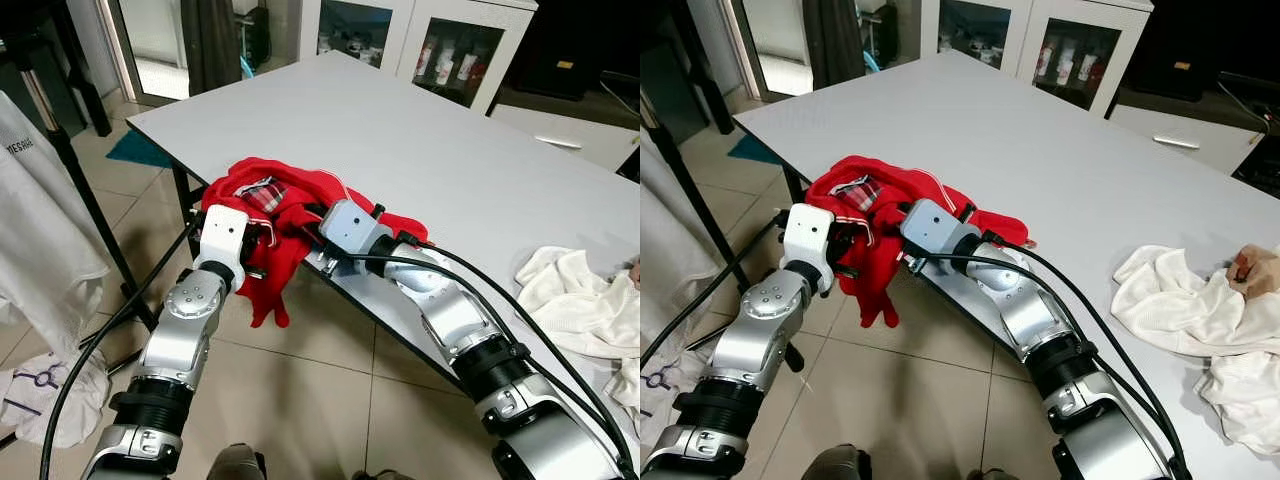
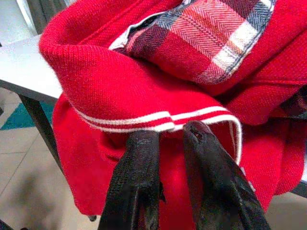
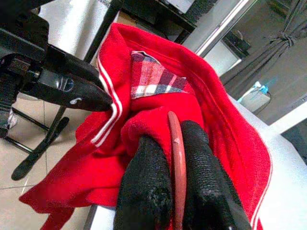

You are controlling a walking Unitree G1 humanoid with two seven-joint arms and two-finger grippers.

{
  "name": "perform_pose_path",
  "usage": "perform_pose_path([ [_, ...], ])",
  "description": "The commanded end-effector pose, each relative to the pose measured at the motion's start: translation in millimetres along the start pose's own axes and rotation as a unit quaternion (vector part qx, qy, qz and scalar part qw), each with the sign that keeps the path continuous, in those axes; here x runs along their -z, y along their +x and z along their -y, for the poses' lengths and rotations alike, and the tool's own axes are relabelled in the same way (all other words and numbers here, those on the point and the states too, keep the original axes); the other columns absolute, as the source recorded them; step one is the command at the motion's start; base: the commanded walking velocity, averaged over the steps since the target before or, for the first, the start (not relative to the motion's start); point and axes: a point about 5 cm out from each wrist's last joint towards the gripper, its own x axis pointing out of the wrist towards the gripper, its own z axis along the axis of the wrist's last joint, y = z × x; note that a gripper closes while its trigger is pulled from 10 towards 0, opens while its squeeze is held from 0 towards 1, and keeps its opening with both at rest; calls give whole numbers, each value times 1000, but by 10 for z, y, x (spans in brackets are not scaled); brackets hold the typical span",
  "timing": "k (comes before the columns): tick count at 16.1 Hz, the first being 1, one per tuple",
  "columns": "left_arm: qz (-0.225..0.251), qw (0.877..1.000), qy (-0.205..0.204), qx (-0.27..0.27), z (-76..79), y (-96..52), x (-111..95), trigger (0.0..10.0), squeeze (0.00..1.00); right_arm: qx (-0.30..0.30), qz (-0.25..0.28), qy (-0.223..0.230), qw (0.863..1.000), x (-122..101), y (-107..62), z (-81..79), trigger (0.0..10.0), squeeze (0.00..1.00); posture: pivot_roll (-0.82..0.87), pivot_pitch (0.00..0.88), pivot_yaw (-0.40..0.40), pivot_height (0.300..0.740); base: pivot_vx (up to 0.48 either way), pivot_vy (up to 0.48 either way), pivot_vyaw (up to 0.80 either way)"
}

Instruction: Hang hanger

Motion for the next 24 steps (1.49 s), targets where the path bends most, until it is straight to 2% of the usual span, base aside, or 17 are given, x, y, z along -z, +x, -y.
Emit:
perform_pose_path([
  [1,10,1000,6,11,37,35,-52,10000,0,11,-5,14,1000,20,-36,64,10000,569,99,26,-36,740,0,0,0],
  [2,11,1000,6,10,32,31,-44,10000,0,5,-1,20,1000,5,-41,59,10000,659,103,29,-36,740,0,0,0],
  [3,11,1000,6,10,30,30,-43,10000,0,3,0,21,1000,0,-42,57,10000,659,104,29,-37,740,0,0,0],
  [4,12,1000,5,8,25,28,-42,10000,0,-11,2,21,1000,-7,-57,45,10000,0,104,28,-37,740,0,0,0],
  [12,19,1000,4,8,35,46,-74,10000,0,-58,57,25,996,-162,-267,79,10000,0,89,29,-30,740,0,0,0],
  [18,22,1000,5,8,39,53,-90,10000,0,-83,61,38,994,-175,-288,19,10000,0,91,28,-32,740,0,0,0],
  [24,22,1000,5,8,39,53,-90,10000,0,-83,61,38,994,-175,-288,19,10000,0,91,28,-32,740,0,0,0],
])
